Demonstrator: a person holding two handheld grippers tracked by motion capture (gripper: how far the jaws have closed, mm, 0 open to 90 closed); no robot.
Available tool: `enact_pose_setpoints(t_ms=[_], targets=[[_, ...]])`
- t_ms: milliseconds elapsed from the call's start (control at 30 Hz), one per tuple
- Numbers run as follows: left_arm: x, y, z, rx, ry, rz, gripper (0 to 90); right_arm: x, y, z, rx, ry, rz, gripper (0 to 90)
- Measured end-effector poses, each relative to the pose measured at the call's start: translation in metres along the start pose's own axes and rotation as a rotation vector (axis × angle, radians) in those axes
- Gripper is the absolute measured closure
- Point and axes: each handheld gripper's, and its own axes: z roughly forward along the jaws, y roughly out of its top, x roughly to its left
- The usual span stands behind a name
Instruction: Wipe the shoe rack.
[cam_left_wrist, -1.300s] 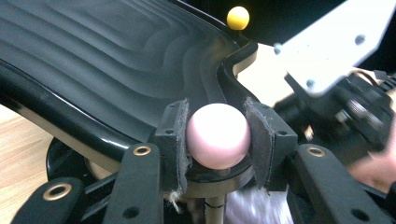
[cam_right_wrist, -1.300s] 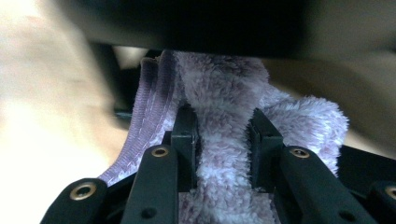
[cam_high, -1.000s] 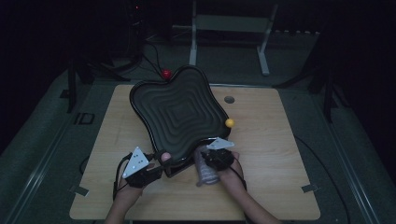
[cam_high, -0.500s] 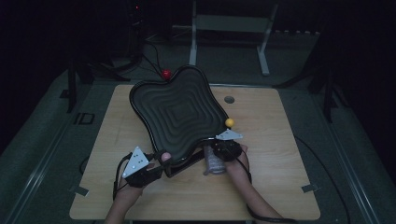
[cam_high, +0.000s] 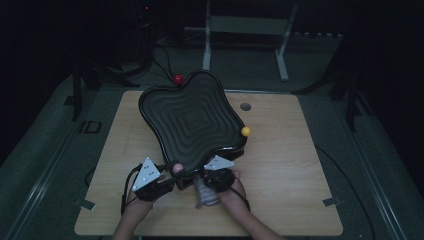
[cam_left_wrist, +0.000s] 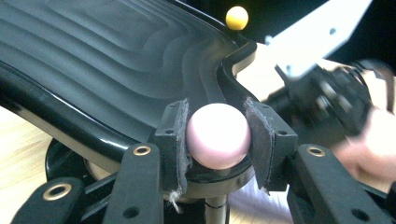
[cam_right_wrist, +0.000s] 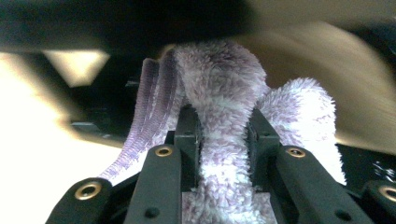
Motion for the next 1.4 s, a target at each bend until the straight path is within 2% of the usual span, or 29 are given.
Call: enact_pose_setpoints(t_ms=[67,133,233,367,467,533,733,900,1000,1100,1200,1300,1400], targets=[[0.000,0.001,0.000,0.009,0.003,0.004,59.9,0.017,0.004,0.004,-0.002,0.031,-0.033,71.4],[0.000,0.001,-0.001,0.009,0.004,0.001,59.9,0.028,0.006,0.007,-0.004,0.027,-0.043,71.5],[0.002,0.001,-0.001,0.009,-0.005,0.002,59.9,0.023,0.006,0.007,-0.004,0.064,-0.025,71.1],[0.002,0.000,-0.001,0.001,-0.010,-0.006,59.9,0.016,0.005,0.006,-0.003,0.069,-0.064,70.8],[0.003,0.000,-0.002,0.002,-0.013,-0.005,59.9,0.005,0.003,0.003,0.003,0.038,-0.088,70.6],[0.003,0.000,-0.001,0.000,-0.016,-0.006,59.9,-0.008,0.001,0.000,0.010,0.011,-0.085,70.5],[0.003,0.000,-0.001,0.003,-0.018,-0.004,59.9,-0.056,-0.010,-0.010,0.010,-0.086,-0.011,70.0],[0.004,0.000,-0.001,0.001,-0.021,-0.004,60.0,-0.081,-0.017,-0.017,0.012,-0.184,0.017,69.0],[0.004,-0.001,-0.001,-0.006,-0.020,-0.004,59.9,-0.095,-0.020,-0.019,0.003,-0.177,0.073,68.9],[0.004,-0.001,-0.001,-0.004,-0.022,-0.005,59.9,-0.091,-0.018,-0.018,0.014,-0.195,0.078,70.0],[0.004,-0.001,-0.001,-0.003,-0.018,-0.003,59.9,-0.088,-0.017,-0.017,0.012,-0.201,0.104,70.6],[0.003,0.000,-0.001,0.004,-0.017,-0.003,59.9,-0.079,-0.014,-0.015,0.018,-0.161,0.103,70.6],[0.003,-0.001,-0.001,-0.003,-0.016,-0.006,59.9,-0.064,-0.010,-0.010,0.009,-0.120,0.090,70.4]])
